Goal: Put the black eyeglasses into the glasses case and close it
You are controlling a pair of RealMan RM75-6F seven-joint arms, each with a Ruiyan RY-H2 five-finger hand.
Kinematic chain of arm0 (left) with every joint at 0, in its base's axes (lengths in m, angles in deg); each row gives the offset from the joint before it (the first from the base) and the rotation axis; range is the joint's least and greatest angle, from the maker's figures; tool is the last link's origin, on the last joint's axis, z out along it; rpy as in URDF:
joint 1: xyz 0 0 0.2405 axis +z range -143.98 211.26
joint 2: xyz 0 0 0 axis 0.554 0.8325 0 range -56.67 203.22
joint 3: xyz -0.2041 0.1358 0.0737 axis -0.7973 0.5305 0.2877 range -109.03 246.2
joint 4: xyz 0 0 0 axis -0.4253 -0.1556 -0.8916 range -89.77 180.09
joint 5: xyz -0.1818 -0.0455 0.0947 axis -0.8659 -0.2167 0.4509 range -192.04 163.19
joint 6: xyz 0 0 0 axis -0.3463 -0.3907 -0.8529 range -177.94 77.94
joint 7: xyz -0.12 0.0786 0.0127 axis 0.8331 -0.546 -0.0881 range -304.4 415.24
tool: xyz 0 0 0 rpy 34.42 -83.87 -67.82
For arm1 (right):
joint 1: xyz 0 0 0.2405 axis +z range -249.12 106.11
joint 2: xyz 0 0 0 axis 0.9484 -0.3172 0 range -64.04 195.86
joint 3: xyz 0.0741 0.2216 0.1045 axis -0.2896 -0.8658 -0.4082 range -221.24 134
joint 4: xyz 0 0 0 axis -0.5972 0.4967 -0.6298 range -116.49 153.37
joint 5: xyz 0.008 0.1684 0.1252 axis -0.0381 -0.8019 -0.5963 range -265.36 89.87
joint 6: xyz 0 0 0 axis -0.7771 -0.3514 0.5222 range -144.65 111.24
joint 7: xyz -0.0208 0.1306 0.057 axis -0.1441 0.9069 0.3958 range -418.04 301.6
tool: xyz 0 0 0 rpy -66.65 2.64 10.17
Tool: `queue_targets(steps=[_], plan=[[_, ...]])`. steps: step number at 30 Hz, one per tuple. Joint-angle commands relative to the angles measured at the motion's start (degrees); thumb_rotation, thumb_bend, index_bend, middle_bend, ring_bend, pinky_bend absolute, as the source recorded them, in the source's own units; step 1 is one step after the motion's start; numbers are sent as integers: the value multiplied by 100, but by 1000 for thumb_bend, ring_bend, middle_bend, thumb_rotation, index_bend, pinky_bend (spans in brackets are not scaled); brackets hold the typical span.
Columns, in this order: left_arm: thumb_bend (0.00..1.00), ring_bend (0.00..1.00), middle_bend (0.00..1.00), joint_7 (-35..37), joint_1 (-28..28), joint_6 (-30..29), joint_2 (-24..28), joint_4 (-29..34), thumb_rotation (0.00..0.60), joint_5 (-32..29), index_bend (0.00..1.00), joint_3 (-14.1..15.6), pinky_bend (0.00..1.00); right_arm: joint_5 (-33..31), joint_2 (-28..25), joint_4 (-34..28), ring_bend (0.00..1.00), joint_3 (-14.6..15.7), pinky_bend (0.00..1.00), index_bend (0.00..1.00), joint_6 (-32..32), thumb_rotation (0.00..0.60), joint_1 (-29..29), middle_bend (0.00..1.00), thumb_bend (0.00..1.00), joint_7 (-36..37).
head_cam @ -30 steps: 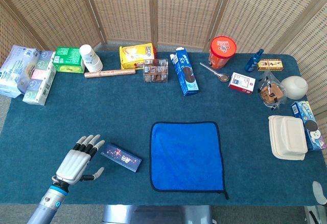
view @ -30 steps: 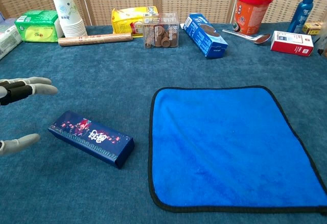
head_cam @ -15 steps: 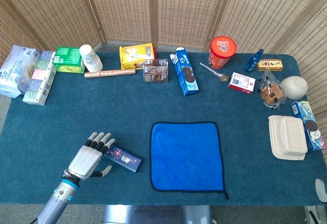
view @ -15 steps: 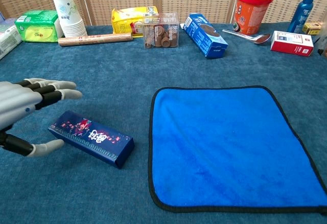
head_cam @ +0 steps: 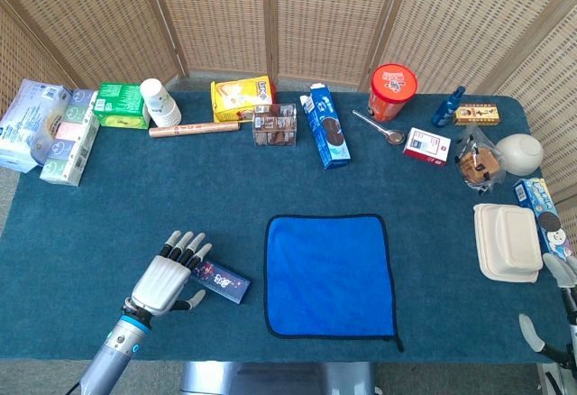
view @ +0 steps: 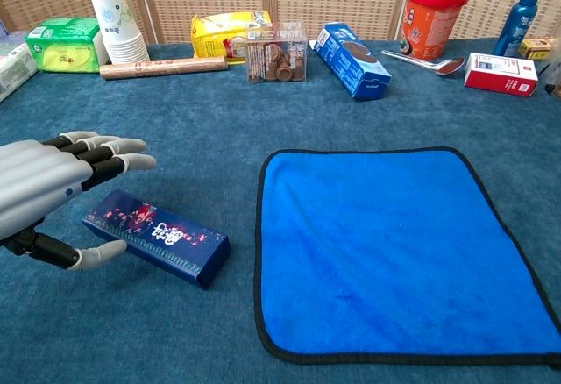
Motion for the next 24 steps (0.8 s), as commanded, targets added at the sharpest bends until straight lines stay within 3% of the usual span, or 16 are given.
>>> queue_targets(steps=[1,13,24], plan=[[267,0,0,-38,-13,4,-33,-35,302,-6,63,19,22,58,-62,-17,6,53,150,68,137,180,21,123,384,-569],[263,0,0,-108,-100,65,-252,-239,306,-83,64,34,20,48,-123,-157,6,123,150,64,355,179,43,122,383,-1193],[264,0,0,-293,-205,56,-589,-577,310,-28,121,24,20,40,-136,-187,6,151,150,65,383,177,53,122,383,-1067]])
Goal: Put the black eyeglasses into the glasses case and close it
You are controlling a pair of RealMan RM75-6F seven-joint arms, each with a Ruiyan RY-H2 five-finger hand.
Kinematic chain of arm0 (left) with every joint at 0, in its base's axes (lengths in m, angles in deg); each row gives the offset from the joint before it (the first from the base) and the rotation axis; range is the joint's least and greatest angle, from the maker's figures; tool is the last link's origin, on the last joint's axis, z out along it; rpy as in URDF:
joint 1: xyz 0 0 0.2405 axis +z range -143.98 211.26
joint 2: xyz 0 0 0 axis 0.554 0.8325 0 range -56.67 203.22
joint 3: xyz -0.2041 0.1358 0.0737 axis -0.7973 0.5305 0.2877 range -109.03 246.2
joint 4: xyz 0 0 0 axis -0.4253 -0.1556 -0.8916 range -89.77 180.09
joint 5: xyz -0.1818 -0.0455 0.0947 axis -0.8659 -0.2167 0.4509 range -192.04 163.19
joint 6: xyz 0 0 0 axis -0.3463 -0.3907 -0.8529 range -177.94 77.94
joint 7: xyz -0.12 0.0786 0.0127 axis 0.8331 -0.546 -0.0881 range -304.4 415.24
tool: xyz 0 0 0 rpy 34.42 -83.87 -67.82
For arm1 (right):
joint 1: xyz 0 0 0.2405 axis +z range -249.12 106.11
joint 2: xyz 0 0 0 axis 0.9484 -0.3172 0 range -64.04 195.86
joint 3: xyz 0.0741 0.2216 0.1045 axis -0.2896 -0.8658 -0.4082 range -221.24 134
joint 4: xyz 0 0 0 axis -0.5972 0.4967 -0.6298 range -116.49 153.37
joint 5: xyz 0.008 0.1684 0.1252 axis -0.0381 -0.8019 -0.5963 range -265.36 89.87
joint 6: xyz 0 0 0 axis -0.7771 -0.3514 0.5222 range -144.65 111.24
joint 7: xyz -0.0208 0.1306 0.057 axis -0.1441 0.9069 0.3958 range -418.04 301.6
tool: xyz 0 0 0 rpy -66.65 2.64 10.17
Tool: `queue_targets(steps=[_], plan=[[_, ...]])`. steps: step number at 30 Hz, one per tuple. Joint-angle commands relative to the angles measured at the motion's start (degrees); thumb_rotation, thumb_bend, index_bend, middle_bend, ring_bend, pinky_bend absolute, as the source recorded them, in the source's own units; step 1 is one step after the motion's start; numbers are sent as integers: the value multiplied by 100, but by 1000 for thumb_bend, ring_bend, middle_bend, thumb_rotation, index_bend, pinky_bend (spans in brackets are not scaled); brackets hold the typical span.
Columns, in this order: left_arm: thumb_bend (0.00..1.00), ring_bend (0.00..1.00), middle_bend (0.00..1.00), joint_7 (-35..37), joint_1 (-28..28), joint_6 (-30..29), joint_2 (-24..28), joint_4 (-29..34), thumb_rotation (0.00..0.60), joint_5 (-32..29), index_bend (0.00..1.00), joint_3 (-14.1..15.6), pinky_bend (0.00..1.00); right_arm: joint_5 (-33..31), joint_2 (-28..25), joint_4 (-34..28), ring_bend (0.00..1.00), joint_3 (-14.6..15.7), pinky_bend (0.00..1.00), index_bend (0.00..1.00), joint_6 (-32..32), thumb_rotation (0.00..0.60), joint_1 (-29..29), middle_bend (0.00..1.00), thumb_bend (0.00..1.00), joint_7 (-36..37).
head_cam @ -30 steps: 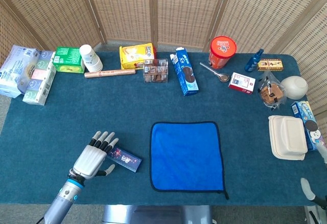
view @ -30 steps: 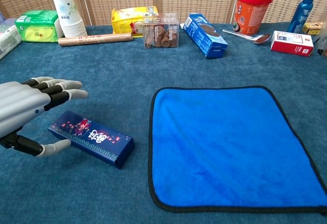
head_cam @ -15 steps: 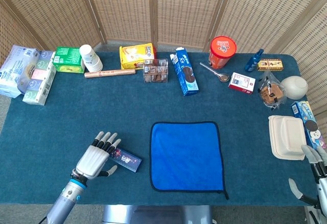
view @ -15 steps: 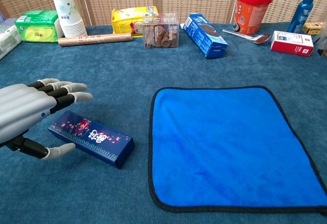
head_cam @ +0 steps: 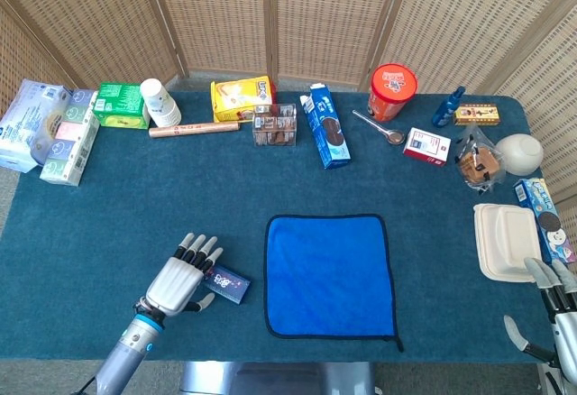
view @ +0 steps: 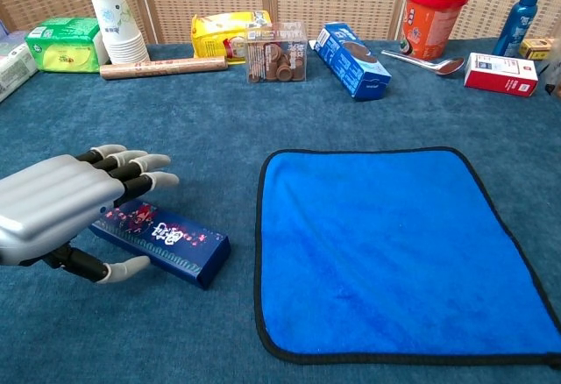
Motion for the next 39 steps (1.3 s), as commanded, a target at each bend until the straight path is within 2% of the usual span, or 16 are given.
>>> queue_targets(steps=[1,8,13,18,24,31,39], plan=[[264,0,0,-49,-29,-11,-70,-76,308,30,135,-4,20,11,14,16,6,-9,150,66,-22,177,5,122,383,15],[263,0,0,-180,-139,124,-208,-183,315,-106,201,-63,21,12,34,60,6,-35,150,69,-134,179,-18,123,385,139],[256,0,0,-175,-207,138,-278,-216,313,-108,364,-106,24,-48,55,112,6,-41,150,69,-171,179,-53,122,384,251],[254,0,0,-138,-240,103,-299,-241,314,-105,447,-138,25,-83,72,157,6,-50,150,69,-214,177,-81,122,384,354],[251,0,0,-40,-242,32,-282,-284,312,-117,460,-170,27,-102,68,153,6,-75,150,70,-252,179,-85,122,382,461],[250,0,0,97,-340,-15,-103,-270,313,-221,445,-412,26,-120,86,129,6,-94,150,68,-244,180,-75,122,382,511],[248,0,0,-79,-702,252,-146,-475,311,-508,433,-742,26,-153,81,91,6,-111,150,68,-269,181,-94,123,383,549]])
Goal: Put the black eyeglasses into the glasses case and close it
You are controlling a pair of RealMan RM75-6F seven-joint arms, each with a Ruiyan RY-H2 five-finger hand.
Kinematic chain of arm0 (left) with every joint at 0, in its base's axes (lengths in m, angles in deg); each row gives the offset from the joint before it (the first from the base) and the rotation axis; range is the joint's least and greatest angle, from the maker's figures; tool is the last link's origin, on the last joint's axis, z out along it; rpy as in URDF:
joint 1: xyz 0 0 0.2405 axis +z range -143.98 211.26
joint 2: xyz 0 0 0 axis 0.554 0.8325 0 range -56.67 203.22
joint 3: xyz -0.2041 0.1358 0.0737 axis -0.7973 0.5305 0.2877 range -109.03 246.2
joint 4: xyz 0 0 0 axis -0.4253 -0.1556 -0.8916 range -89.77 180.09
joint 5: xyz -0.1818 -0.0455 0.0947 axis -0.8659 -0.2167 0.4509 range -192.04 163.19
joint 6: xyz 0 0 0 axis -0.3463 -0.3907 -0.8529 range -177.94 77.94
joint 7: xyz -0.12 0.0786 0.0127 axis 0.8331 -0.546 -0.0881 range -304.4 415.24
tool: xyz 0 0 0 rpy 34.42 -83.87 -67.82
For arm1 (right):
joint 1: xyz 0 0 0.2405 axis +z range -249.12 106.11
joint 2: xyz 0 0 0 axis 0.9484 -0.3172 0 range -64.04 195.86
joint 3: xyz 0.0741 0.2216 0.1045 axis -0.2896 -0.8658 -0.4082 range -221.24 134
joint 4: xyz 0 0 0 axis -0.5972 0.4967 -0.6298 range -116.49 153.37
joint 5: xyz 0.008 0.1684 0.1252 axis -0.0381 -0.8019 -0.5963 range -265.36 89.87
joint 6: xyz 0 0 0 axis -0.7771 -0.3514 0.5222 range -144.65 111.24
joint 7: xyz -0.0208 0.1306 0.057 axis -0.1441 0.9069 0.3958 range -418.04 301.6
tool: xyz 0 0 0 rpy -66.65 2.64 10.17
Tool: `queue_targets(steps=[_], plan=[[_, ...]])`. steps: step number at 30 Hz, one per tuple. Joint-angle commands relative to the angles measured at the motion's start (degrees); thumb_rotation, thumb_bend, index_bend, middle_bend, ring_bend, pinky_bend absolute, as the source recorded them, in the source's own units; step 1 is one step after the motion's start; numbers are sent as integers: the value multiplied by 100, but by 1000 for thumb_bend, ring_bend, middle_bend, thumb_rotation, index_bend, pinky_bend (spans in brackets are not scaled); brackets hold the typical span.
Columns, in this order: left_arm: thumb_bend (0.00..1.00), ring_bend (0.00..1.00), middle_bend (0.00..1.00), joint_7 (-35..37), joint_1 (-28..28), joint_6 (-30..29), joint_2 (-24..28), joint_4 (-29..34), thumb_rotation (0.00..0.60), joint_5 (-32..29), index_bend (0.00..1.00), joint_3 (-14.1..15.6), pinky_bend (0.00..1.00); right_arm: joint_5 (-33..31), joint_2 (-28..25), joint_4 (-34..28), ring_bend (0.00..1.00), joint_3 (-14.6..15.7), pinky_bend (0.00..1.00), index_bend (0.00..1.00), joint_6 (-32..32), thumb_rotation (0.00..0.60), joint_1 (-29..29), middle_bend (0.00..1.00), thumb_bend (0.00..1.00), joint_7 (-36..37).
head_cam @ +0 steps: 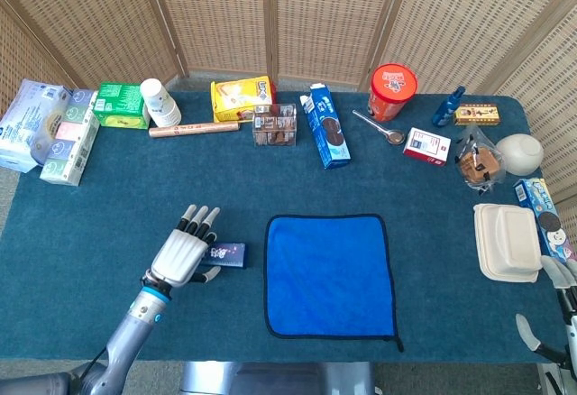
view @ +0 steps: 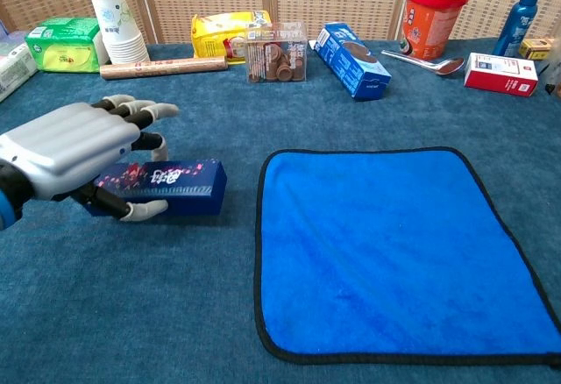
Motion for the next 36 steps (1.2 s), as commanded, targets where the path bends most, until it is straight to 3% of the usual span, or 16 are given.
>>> queue_targets(steps=[1,4,7,10,21,26,33,36], plan=[[249,0,0,-76,-112,94,-47,-113,312,-95,427,-76,25,-11,0,-4,6,-4,150,67,-9,180,-9,123,383,8],[249,0,0,-49,-224,282,-98,-205,313,-314,339,-126,24,-30,-4,-8,6,-7,150,67,-6,178,-18,123,382,-2],[248,0,0,-38,-261,279,-118,-222,312,-402,117,-136,22,-47,-9,-26,6,-25,149,67,12,178,-7,123,383,-23],[248,0,0,6,-276,243,-101,-202,313,-450,1,-132,21,-51,-24,-63,6,-40,150,67,50,176,21,122,385,-64],[248,0,0,789,2,-111,431,554,306,-349,0,36,22,-185,-38,-213,6,-154,147,68,348,176,207,121,386,-271],[247,0,0,1582,436,-692,931,1018,314,154,0,315,24,-304,-36,-238,2,-244,145,67,594,176,364,120,387,-420],[247,0,0,2375,900,-1262,1279,1103,314,594,0,619,25,-397,-36,-246,0,-296,137,67,852,178,514,115,386,-615],[247,0,0,2867,1347,-1881,1562,1081,315,950,0,876,25,-521,-9,-270,0,-385,133,67,1076,180,664,113,386,-769]])
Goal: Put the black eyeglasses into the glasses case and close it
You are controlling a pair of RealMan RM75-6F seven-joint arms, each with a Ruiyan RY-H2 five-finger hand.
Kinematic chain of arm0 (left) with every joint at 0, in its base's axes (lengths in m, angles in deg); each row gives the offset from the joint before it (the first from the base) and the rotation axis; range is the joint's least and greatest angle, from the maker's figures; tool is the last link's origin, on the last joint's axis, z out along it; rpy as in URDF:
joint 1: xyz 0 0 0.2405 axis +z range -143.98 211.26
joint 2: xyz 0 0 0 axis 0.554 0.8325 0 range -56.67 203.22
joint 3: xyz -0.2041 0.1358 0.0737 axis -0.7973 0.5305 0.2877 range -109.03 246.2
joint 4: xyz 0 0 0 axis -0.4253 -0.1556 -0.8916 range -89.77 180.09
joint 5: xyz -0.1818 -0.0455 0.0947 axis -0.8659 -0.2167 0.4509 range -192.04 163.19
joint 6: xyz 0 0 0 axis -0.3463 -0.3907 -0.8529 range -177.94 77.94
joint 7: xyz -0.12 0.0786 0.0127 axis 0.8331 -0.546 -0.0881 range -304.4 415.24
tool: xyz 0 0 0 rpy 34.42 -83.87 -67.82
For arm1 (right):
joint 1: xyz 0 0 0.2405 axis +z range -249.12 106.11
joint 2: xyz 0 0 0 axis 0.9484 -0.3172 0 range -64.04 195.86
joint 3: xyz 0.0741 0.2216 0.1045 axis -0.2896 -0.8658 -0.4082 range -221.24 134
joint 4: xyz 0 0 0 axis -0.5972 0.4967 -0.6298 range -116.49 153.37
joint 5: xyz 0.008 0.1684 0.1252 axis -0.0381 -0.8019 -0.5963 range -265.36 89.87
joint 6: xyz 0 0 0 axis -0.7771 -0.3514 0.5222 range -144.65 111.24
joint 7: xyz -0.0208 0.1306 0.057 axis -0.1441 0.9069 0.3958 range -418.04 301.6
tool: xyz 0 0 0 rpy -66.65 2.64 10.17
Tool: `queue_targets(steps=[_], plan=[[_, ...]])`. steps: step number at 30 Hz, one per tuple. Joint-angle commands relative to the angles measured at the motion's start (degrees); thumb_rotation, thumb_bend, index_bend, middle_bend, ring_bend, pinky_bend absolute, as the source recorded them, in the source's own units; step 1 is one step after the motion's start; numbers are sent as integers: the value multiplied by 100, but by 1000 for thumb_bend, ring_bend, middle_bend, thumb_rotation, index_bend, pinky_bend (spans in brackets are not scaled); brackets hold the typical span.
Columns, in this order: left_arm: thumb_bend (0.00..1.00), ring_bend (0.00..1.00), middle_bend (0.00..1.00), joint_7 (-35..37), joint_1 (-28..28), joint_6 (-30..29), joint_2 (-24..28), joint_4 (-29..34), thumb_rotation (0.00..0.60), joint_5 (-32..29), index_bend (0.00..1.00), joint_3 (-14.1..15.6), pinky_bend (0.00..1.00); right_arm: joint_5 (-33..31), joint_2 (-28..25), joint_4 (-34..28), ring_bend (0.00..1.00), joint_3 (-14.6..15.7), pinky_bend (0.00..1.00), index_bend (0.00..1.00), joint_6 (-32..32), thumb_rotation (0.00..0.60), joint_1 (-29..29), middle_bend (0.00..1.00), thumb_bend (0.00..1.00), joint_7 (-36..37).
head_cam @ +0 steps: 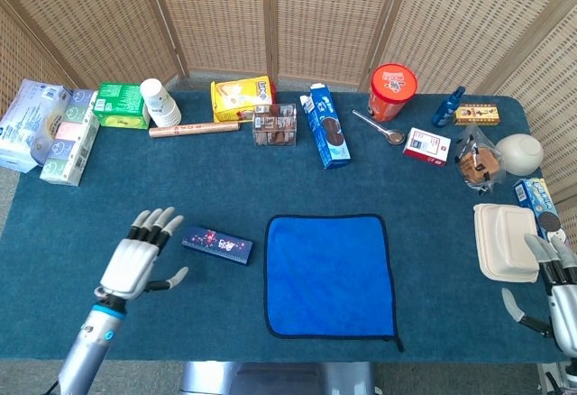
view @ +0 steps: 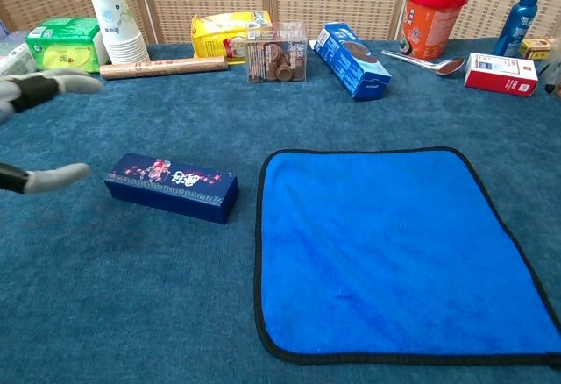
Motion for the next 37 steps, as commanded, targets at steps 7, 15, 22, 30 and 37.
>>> queue_targets(steps=[7,15,22,30,37], plan=[[245,0,0,1119,1068,-1271,585,-169,312,653,0,532,25,-202,61,-107,0,-131,129,68,432,178,308,113,388,-425],[242,0,0,1599,1488,-1516,656,-478,314,604,0,586,24,-334,135,-210,0,-150,114,67,705,178,467,109,387,-681],[241,0,0,1679,1624,-1589,676,-519,314,691,0,525,24,-377,185,-245,0,-157,113,67,821,178,558,109,387,-762],[242,0,0,1682,1700,-1620,804,-371,313,723,0,364,22,-249,174,-305,0,-148,112,67,699,176,590,110,388,-763],[242,0,0,1686,1723,-1529,887,-302,317,665,0,243,23,-287,215,-278,0,-141,112,67,672,179,588,109,388,-731]])
